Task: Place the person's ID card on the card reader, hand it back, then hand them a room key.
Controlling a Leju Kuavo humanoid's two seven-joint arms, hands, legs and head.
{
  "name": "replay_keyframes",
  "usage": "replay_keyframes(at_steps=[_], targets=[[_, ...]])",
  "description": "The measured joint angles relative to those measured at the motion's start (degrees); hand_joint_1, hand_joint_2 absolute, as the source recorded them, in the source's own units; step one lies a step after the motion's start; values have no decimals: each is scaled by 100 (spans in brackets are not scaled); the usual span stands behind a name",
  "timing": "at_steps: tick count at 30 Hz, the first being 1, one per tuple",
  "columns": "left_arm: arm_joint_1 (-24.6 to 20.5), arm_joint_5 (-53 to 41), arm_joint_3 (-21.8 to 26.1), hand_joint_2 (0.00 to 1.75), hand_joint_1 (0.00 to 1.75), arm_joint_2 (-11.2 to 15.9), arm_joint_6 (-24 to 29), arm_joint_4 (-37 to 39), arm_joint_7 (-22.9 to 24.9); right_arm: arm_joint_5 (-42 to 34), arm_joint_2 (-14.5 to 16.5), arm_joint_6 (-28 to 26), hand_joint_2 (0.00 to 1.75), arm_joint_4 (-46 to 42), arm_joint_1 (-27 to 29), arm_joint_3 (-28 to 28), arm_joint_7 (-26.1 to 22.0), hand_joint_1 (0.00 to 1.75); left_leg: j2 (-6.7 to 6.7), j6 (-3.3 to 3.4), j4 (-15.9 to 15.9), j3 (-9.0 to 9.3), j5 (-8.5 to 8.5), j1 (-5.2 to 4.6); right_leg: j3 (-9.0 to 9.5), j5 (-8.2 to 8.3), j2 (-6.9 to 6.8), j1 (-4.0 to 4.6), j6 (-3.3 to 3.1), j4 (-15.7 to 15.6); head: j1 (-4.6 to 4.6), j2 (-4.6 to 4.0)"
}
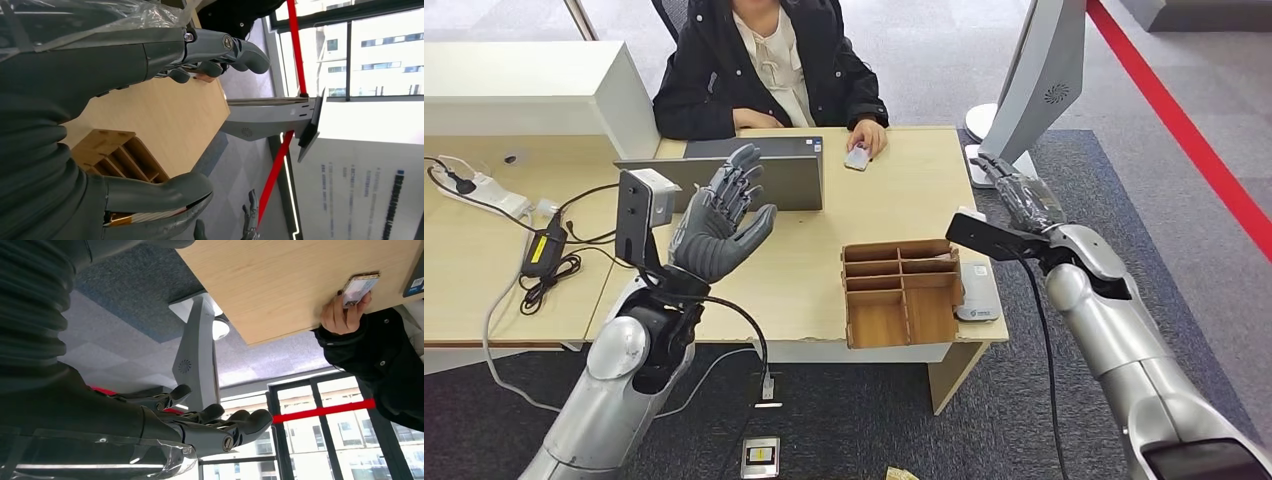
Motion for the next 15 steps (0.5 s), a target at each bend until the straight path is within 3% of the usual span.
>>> replay_keyframes(at_steps=[11,15], targets=[[-7,2,1,175,0,0,-15,-26,36,91,-54,-21,175,44,53,-4,9,0,0,0,0,0,0,0,0,0,0,0,0,0,-1,0],[-20,6,3,175,0,-4,-70,-36,72,111,-46,-283,175,47,64,-12,-12,0,0,0,0,0,0,0,0,0,0,0,0,0,-1,0]])
